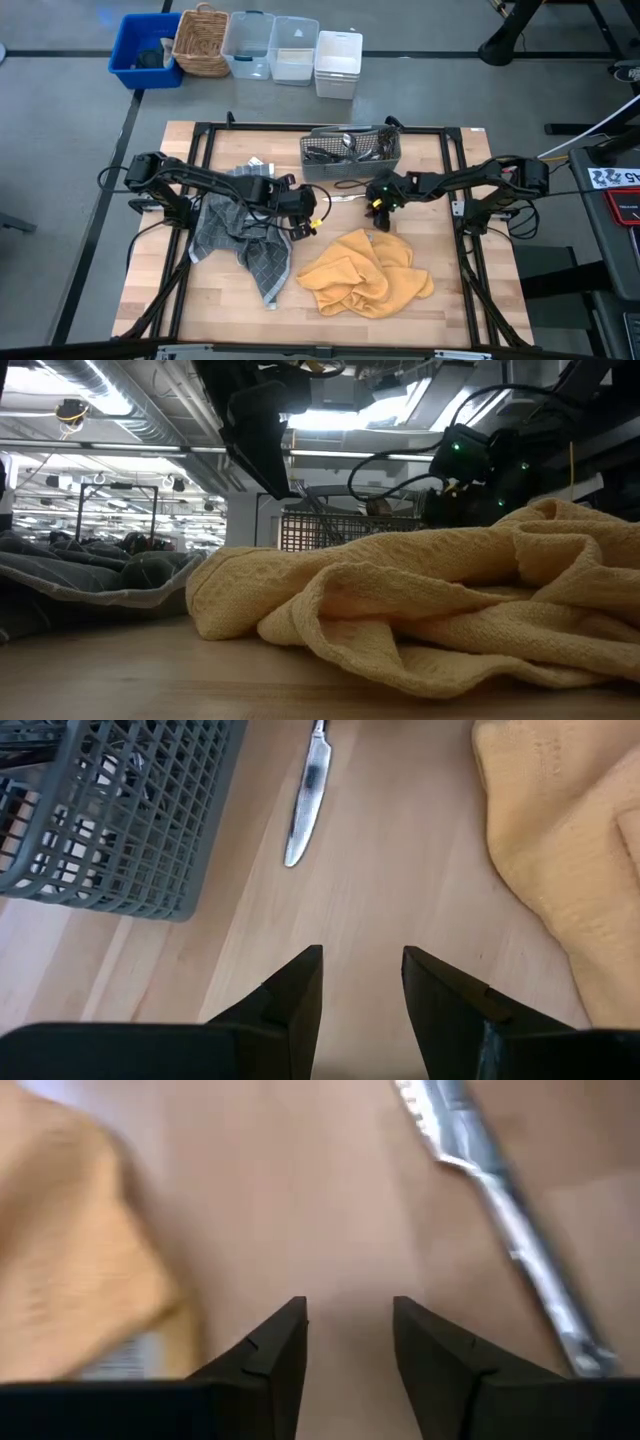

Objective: Sort silverware
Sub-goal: Put the silver knife into the gray utensil holder

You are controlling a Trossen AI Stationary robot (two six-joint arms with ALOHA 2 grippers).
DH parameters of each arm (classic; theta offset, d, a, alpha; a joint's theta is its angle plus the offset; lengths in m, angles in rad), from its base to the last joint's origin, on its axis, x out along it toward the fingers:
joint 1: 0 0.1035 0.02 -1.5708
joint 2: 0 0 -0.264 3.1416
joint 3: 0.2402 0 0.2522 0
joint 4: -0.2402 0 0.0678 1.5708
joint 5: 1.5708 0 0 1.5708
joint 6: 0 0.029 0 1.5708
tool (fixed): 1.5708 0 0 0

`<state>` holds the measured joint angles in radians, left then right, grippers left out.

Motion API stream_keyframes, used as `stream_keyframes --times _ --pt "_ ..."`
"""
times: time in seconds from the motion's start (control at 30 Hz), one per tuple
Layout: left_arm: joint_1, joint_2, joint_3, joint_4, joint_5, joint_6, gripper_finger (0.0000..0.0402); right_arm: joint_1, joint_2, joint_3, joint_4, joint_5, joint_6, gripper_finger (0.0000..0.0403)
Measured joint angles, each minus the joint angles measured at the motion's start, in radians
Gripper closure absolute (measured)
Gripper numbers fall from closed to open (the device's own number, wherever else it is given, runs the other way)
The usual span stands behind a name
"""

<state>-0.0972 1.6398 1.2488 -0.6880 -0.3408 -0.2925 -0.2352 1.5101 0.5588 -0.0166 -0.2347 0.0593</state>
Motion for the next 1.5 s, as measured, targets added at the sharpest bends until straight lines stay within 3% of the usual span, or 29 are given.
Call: stream_keyframes --times 0.13,0.43,0.83,1.07,1.5 --pt "-0.009 0.000 0.000 0.000 0.000 -0.001 0.0274 0.002 0.001 0.045 0.003 -0.036 -0.004 0.0254" --pt "-0.010 0.000 0.000 0.000 0.000 -0.007 0.0274 0.000 0.001 0.117 0.020 0.164 -0.202 0.0254" --pt "-0.010 0.000 0.000 0.001 0.000 -0.007 0.0274 0.000 0.141 0.118 0.082 0.287 -0.256 0.0254" --pt "-0.010 0.000 0.000 0.000 0.000 -0.007 0.0274 -0.003 0.201 0.123 0.106 0.191 -0.222 0.0262" --pt "-0.010 0.000 0.000 -0.005 0.000 0.006 0.0274 -0.004 0.215 0.125 0.043 0.132 -0.078 0.0362"
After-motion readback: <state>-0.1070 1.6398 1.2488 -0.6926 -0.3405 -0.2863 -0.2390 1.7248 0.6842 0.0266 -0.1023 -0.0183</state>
